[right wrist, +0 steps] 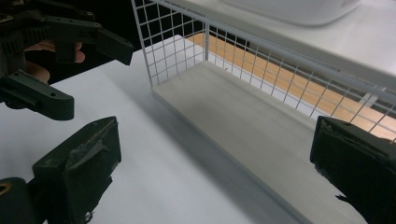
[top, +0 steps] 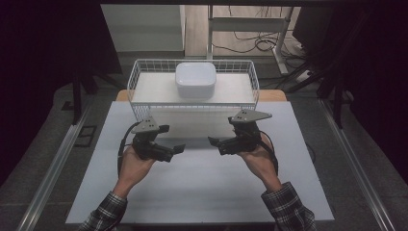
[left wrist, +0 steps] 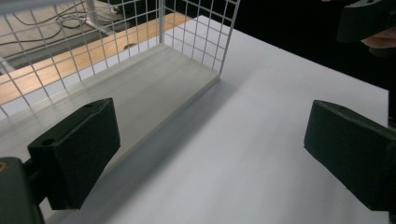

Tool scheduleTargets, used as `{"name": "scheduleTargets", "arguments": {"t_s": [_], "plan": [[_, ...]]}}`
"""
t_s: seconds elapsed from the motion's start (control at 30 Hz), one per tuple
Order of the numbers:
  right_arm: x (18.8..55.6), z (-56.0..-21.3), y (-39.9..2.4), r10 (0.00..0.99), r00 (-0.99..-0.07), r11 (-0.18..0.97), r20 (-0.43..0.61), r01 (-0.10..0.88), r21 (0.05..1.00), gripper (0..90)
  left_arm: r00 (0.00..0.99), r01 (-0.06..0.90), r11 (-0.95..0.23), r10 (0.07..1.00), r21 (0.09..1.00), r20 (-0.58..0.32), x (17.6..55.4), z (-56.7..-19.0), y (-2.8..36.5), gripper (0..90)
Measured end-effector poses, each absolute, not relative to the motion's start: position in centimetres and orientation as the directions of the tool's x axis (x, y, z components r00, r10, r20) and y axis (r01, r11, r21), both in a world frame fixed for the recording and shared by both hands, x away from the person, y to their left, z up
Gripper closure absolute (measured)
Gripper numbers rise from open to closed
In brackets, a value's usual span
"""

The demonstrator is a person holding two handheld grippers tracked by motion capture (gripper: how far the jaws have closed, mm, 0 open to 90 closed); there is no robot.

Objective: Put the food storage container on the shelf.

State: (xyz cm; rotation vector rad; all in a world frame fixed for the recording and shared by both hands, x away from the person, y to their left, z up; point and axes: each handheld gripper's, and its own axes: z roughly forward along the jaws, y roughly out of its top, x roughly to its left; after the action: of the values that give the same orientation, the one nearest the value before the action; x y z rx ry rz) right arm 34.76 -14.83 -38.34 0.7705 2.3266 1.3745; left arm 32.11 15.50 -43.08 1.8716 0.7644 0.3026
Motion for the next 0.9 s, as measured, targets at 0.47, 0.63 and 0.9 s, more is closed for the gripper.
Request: {"name": "scheduleTargets", "arguments": {"t_s": [0.47,0.63,0.9], "plan": [[33.9,-41.9,-15.6,0.629,-0.777,0.385,0.013,0.327,0.863,0.0,0.757,0.396,-0.246,0.633,0.885,-0.163,30.8,-47.0,15.3,1.7],[33.2,-42.8,-16.0,0.629,-0.778,0.405,-0.003,0.324,0.855,0.0,0.752,0.405,-0.258,0.64,0.877,-0.159,30.2,-48.2,15.3,1.7],[31.9,-44.0,-17.4,0.644,-0.765,0.39,-0.019,0.307,0.868,0.0,0.747,0.391,-0.273,0.652,0.879,-0.129,29.0,-48.8,15.5,1.1]]}}
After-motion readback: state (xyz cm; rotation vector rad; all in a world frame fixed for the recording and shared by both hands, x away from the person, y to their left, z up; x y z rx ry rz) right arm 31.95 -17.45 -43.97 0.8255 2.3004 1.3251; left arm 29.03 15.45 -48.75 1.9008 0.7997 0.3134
